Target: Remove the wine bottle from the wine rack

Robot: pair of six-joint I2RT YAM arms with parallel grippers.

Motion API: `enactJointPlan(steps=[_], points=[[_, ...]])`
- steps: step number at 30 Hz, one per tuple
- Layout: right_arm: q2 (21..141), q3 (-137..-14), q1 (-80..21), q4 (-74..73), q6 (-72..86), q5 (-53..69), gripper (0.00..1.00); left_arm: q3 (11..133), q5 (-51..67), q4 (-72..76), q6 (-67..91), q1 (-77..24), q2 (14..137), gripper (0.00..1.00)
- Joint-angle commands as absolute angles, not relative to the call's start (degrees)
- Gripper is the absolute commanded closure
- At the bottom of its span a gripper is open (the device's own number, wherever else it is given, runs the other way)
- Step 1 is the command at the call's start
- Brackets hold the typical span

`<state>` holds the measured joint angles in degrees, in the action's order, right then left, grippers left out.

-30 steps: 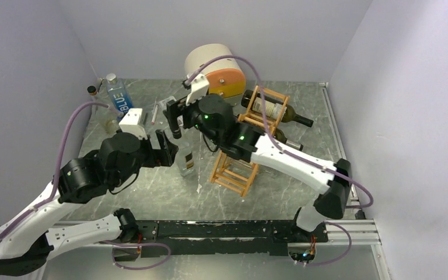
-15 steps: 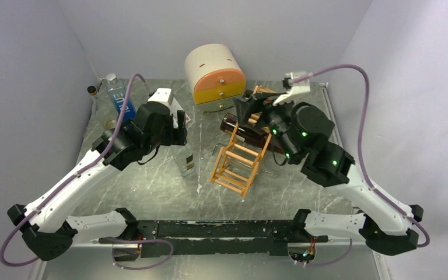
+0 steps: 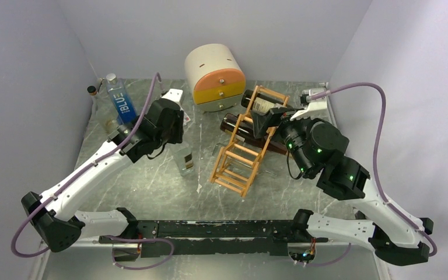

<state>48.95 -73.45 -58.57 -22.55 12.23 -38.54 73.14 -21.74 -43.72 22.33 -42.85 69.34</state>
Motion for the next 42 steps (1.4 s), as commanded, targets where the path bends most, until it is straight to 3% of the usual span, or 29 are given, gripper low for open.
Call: enactJointPlan(steps=[1,3,4,14,23,36,37,42], points=[[48.35,-71.89,-58.52,-22.71,12.46,-40.32,0.07,73.17,-22.62,-46.03,19.32,-38.49,67.69,0.76],[48.23,-71.52,-58.47,-22.40,12.36,-40.02,0.07,73.93,-23.11,-46.93,18.55,-35.54,66.25,0.91],[48.10,-71.34,-58.45,-22.14,12.18,-39.91,0.07,74.61,-23.89,-47.55,18.05,-33.75,65.43,0.93],[49.71,-69.89,-58.46,-19.53,7.62,-41.68,0.01,79.10,-24.41,-45.16,14.42,-8.81,61.80,0.93],[48.22,-68.00,-58.36,-20.23,5.72,-42.12,0.00,82.36,-15.48,-37.17,14.76,12.23,70.41,0.93],[46.43,-65.31,-58.41,-19.60,6.24,-43.11,0.00,82.64,-14.94,-29.01,14.44,16.79,78.63,0.93],[46.67,-65.49,-58.42,-19.60,6.28,-43.15,0.00,82.29,-14.45,-28.93,14.59,16.83,78.91,0.89],[47.86,-66.55,-58.37,-21.31,7.68,-43.02,0.00,79.19,-14.87,-27.87,14.58,16.79,78.35,0.38]])
